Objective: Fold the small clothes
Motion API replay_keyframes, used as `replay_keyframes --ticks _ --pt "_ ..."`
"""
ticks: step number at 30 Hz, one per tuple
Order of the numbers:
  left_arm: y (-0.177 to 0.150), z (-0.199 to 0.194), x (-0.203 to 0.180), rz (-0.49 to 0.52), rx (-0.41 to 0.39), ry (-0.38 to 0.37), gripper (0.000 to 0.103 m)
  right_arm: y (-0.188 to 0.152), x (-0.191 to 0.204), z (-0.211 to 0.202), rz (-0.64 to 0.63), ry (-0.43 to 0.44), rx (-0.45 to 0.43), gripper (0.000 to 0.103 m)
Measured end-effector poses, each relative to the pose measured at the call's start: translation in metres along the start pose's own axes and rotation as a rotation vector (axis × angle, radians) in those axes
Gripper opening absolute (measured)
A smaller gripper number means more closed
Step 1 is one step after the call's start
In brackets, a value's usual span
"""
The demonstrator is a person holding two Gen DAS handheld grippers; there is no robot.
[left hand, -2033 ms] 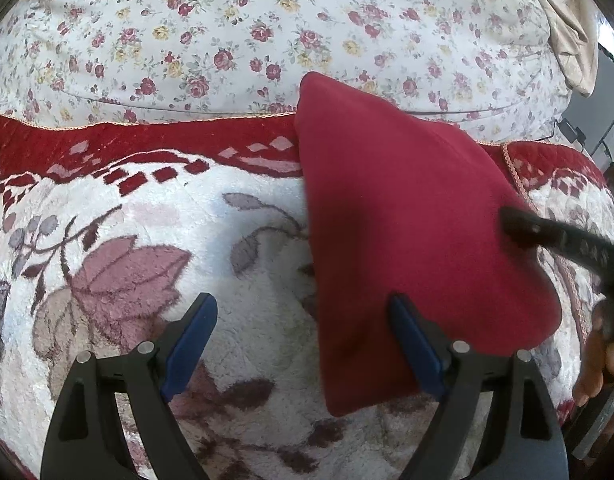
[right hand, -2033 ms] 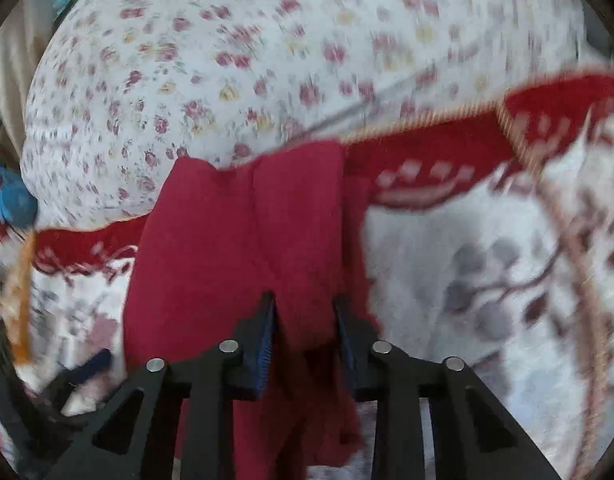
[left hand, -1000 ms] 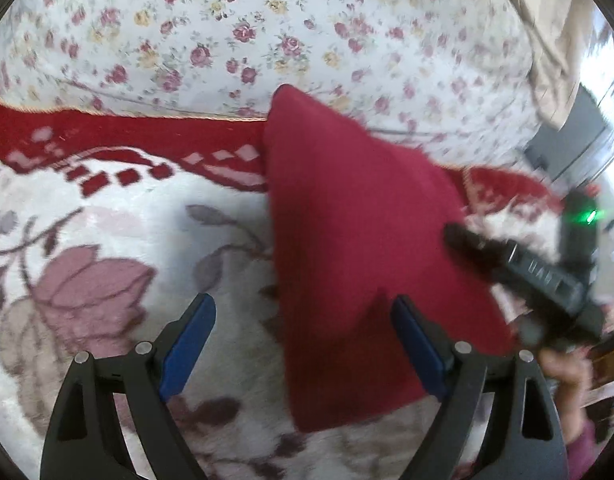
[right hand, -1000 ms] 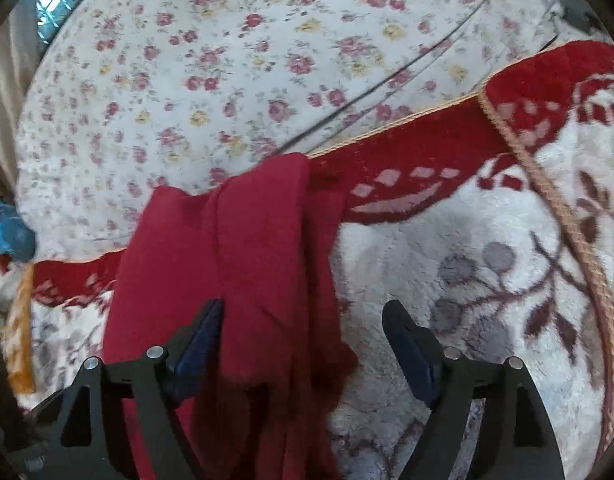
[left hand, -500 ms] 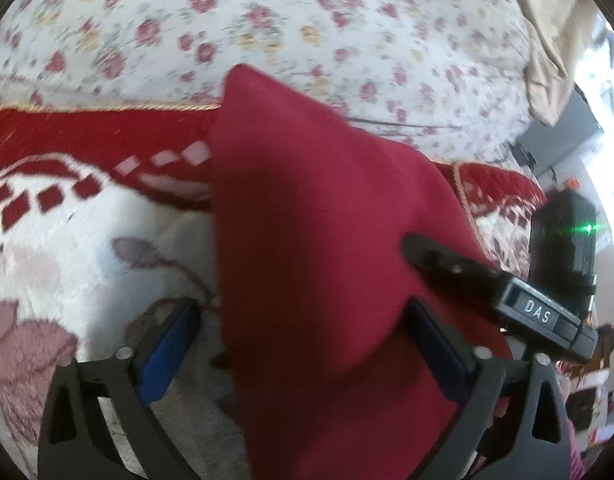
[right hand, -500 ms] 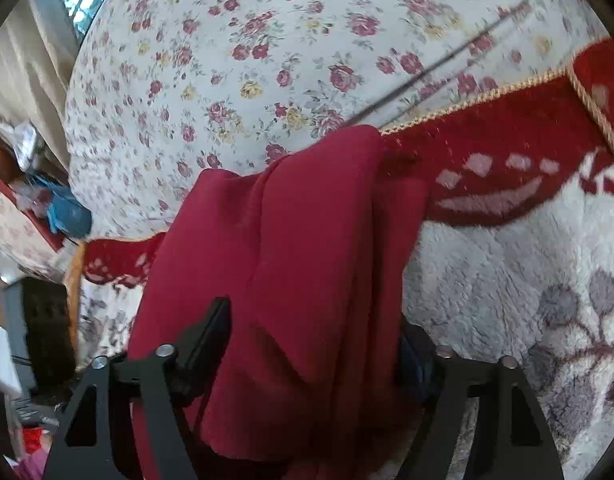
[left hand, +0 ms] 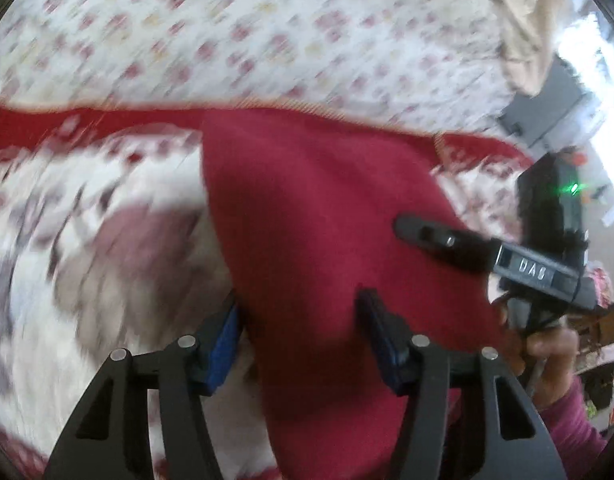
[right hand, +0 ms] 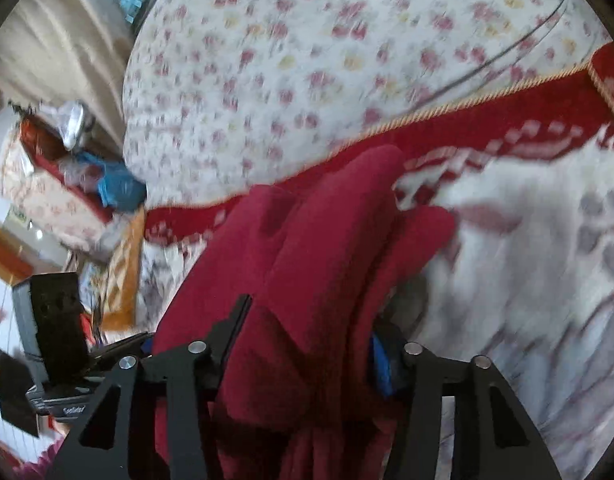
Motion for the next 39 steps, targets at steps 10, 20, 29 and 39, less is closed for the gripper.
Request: replay_keyframes --ticks 10,20,29,39 --pt "-0.009 -0.029 -0.01 0.044 -0.107 0.155 0.078 -0.02 0.03 -0.072 -0.059 -0.118 -0.106 0.071" --pt "0.005 0.003 -0.002 -0.037 -0.155 0.204 0.09 -0.053 0.057 -0.026 -0.352 -0.344 0.051 0.023" --pt "0.006 0.009 -0.019 0.045 -0.212 0.246 0.093 -0.06 0.043 -0.037 -0.293 -0.299 0.016 0.021" --pt "-0.006 -0.02 -0.027 0.108 -0.317 0.308 0.098 -0.053 0.075 -0.06 -0.223 -0.327 -0.126 0.074"
Point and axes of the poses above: each gripper's, at about its wrist camera, not at the fingertips, and z roughly the way its jaws point, x to its left, y to its top, the point moved 1 cm from there along z, roughly the way its jaws point
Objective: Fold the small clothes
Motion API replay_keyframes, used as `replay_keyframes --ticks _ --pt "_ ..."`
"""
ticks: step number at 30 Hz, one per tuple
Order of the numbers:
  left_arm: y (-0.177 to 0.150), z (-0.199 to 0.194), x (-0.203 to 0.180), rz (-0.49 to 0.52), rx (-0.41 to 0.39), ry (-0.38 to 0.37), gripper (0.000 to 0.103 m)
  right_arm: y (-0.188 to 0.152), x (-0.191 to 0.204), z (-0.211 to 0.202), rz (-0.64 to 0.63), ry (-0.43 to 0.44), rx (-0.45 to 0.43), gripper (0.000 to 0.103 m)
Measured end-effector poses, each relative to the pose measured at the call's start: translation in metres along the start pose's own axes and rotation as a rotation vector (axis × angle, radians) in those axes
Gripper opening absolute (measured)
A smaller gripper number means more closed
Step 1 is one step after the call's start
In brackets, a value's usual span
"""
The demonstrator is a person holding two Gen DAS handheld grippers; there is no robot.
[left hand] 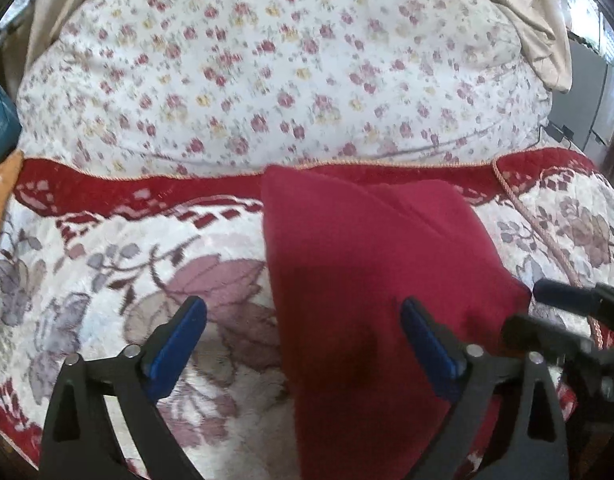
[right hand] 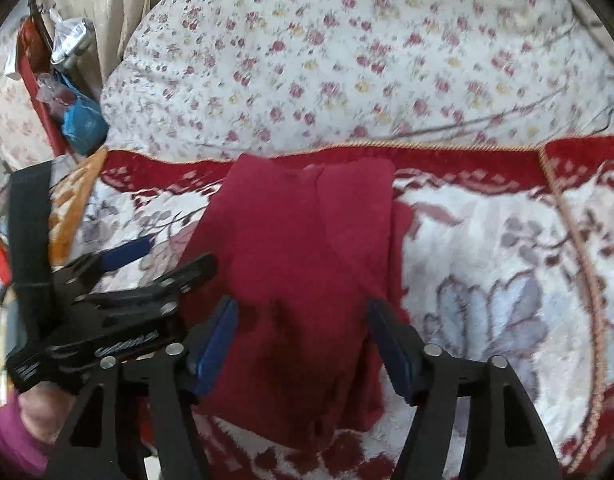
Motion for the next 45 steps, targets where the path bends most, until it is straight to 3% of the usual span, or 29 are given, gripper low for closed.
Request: replay_keyframes --ticks 4,9,17,45 --pt "-0.001 -0.018 0.01 -0.014 -0.078 0.011 0.099 0.007 -0.003 -0.008 0.036 -0.047 -0.031 0.082" --pt "0.002 -0.029 0.017 -0.04 -0.117 0.015 0.099 0.009 0.0 -0.01 0.023 -0.132 -0.055 0.089" --pt "0.004 -0.032 0.022 -0.033 -0.125 0.045 0.1 0.01 0.006 -0.004 -0.002 -0.193 -0.059 0.092" --pt "0.0 -0.015 0.029 -0.09 -0.055 0.044 0.1 0.009 0.005 0.013 0.016 -0.183 -0.016 0.096"
Point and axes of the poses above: each gripper's, at about its wrist camera, not at the fingertips, and z roughly the way its jaws point, x to its left, y to its top, the point moved 1 cm from there along z, roughly the way its jaws point
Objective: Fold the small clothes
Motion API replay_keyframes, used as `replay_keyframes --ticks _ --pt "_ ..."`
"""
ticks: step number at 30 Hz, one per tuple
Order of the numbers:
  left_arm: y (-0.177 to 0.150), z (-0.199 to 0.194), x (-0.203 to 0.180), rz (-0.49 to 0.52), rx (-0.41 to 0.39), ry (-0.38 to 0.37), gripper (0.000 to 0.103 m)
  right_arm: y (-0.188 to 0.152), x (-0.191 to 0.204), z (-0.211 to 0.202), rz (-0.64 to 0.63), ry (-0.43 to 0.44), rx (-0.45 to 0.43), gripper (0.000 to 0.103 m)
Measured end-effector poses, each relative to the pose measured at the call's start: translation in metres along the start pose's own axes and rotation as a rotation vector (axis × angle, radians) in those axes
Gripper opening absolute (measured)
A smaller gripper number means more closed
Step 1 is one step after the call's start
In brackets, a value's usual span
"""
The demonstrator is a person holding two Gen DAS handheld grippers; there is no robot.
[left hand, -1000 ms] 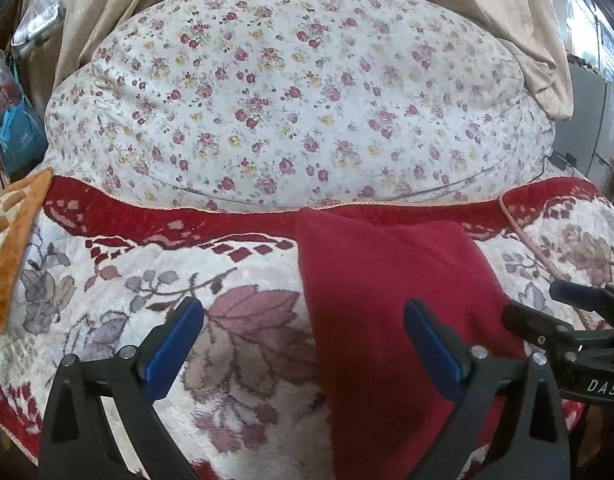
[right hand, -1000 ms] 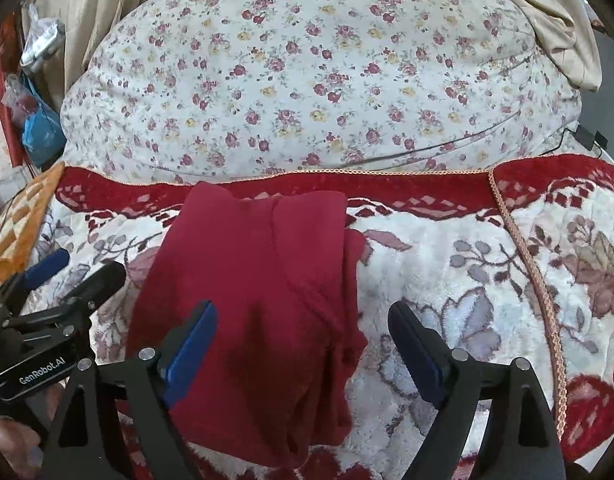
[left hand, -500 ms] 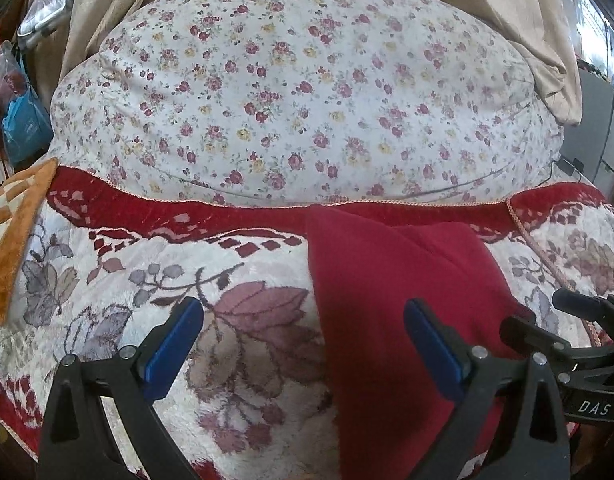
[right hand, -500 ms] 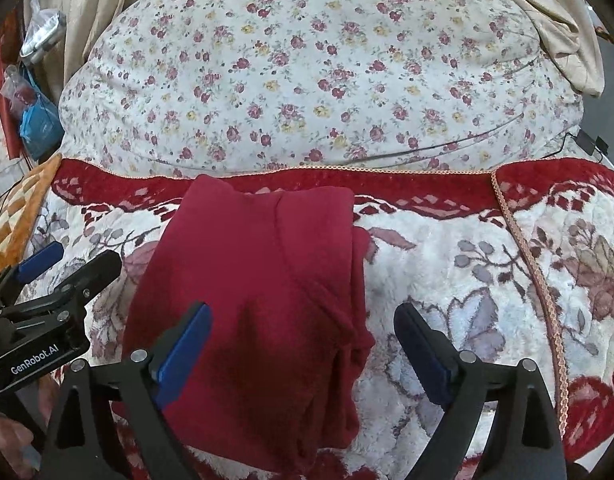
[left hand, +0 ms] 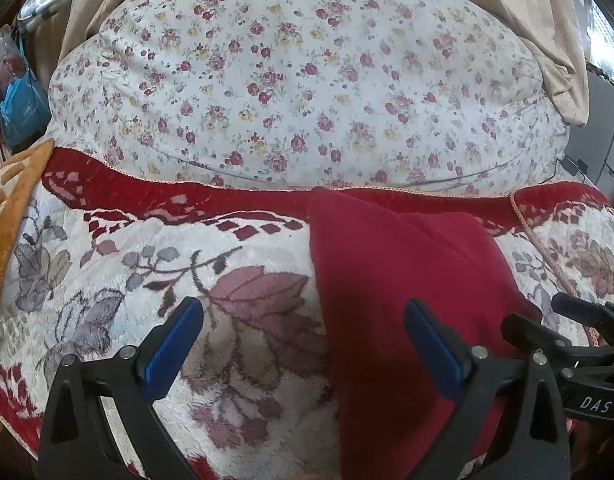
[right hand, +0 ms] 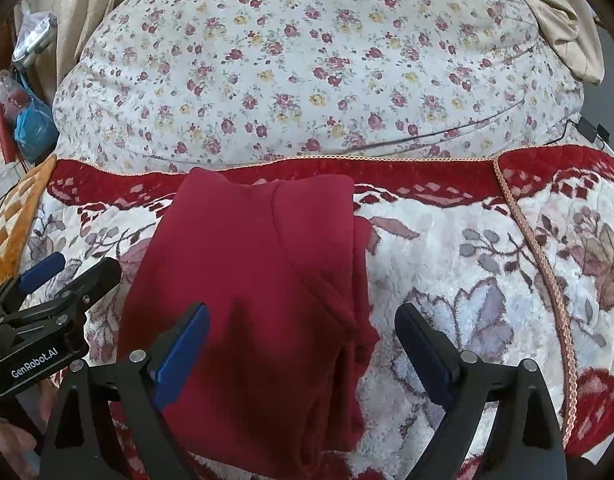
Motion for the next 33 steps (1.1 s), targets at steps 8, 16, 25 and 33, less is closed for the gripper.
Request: replay_keyframes --ticks 8,16,25,33 --pt "-0.001 0.004 0.001 0.008 0.012 0.002 0.1 -0.001 -0.001 0.005 -0.001 0.002 0.013 0.096" --pt "-0.002 0.005 -0.001 0.011 0.017 0.006 0.1 0.0 -0.003 0.007 0.002 0.001 0.015 0.096" --pt "-0.003 0.008 -0.001 0.01 0.026 0.005 0.1 -0.002 -0.004 0.011 0.012 0.01 0.027 0.096" --pt "-0.004 0.009 -0.001 0.011 0.033 0.003 0.1 -0.001 -0.005 0.013 0.011 0.015 0.029 0.096"
Point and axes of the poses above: each gripper's, at about its wrist camera, not at the fingertips, and z roughly the way its jaws point, x to its left, y to its top, the point moved 1 cm from there along z, roughly the way its jaws point
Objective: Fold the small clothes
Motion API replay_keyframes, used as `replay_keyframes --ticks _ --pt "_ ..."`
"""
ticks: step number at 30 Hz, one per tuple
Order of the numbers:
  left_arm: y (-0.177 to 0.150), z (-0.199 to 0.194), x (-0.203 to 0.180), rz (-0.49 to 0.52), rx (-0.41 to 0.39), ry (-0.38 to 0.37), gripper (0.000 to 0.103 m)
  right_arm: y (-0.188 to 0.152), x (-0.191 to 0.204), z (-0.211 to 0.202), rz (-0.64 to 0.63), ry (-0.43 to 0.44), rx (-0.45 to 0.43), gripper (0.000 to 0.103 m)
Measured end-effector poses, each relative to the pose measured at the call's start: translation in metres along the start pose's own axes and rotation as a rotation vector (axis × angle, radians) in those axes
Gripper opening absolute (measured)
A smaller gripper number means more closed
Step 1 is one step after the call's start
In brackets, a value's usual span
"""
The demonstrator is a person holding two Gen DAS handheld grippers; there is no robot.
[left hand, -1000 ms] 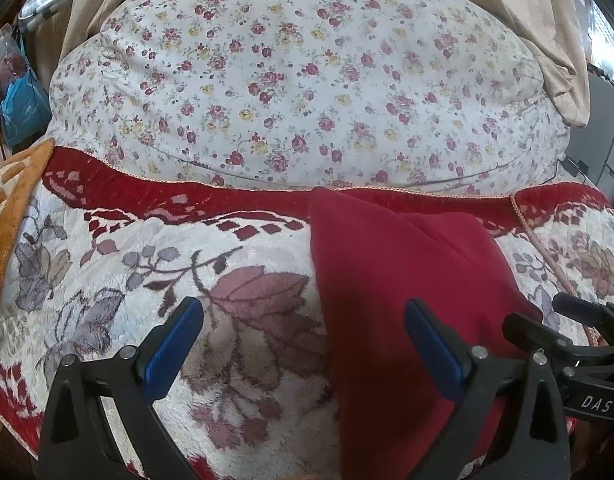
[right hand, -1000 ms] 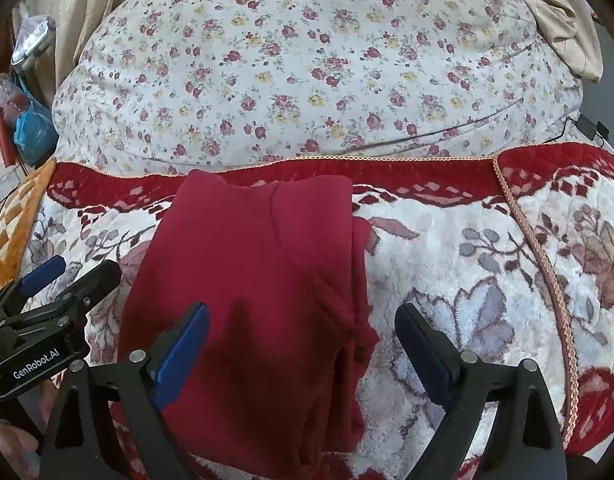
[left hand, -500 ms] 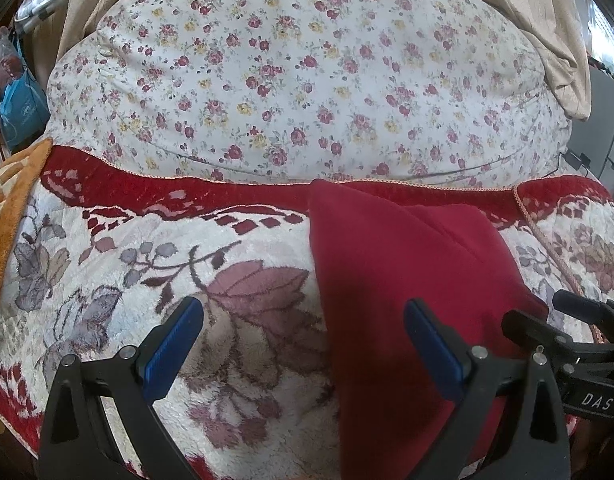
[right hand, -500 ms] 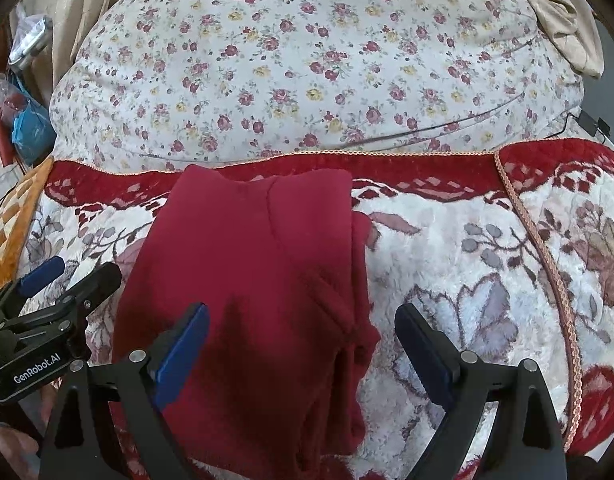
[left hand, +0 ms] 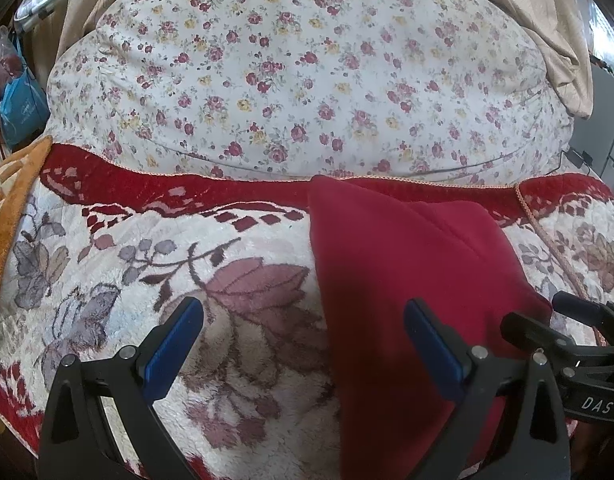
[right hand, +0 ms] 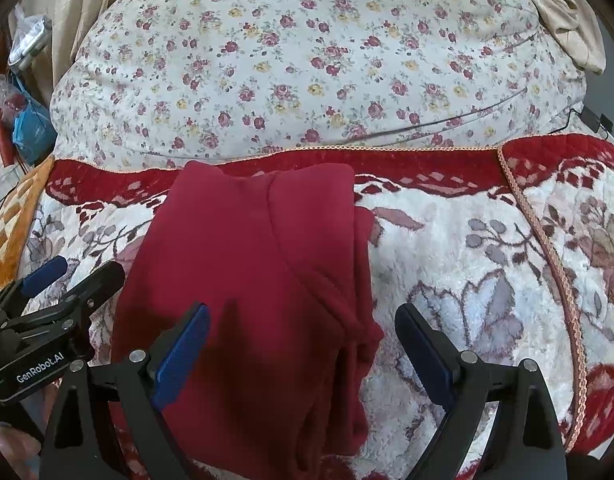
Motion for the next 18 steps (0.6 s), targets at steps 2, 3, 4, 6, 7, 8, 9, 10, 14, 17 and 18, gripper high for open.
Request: replay_keyframes --ticks 2,3,4,6,7,8,9,10,14,17,18 --pt "0.0 0.0009 -0.0004 0.004 0.0 0.0 0.1 -0.0009 -0.0001 0.0007 -0.001 -0.003 0.001 0.096" --pt "-0.0001 0.0006 -0.0002 0.008 -0.002 0.002 0.1 -0.001 -0.0003 0.0013 0.0 -0.004 0.004 0.096" --pt "0.0001 0.0006 -0.001 0.011 -0.003 0.003 0.1 -0.0012 -0.0004 0.0016 0.001 -0.002 0.005 0.096" --pt "0.0004 0.0001 -0.0007 0.015 -0.009 0.007 0.1 -0.0015 -0.0001 0.0015 0.002 -0.001 0.005 0.096" --pt "0.0006 0.0004 -0.0014 0.015 -0.01 0.008 0.1 -0.0016 0.0 0.0013 0.001 -0.001 0.005 0.096" --pt "0.0007 0.0006 -0.0016 0.015 -0.01 0.008 0.1 -0.0017 -0.0001 0.0009 -0.001 0.0 0.004 0.096" --pt "0.0006 0.0006 -0.0015 0.014 -0.009 0.008 0.1 -0.0015 -0.0002 0.0006 -0.001 0.001 0.001 0.096" --pt "0.0005 0.0005 -0.0013 0.014 -0.008 0.009 0.1 -0.0016 -0.0001 0.0004 -0.001 0.001 0.001 0.096" --pt "0.0002 0.0007 -0.0021 0.014 -0.006 0.009 0.1 -0.0019 0.0002 0.0013 -0.002 0.003 0.004 0.096" --pt "0.0001 0.0009 -0.0018 0.013 -0.007 0.009 0.1 -0.0021 0.0005 0.0018 -0.002 0.003 0.007 0.096" --pt "0.0 0.0008 -0.0017 0.013 -0.008 0.009 0.1 -0.002 0.0006 0.0019 -0.003 0.004 0.007 0.096"
Point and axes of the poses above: each gripper's, at about its wrist camera, not at the fingertips, and z roughly the way its jaws point, x to its left, y to its top, the point moved 1 cm from there along z, roughly the way its jaws point
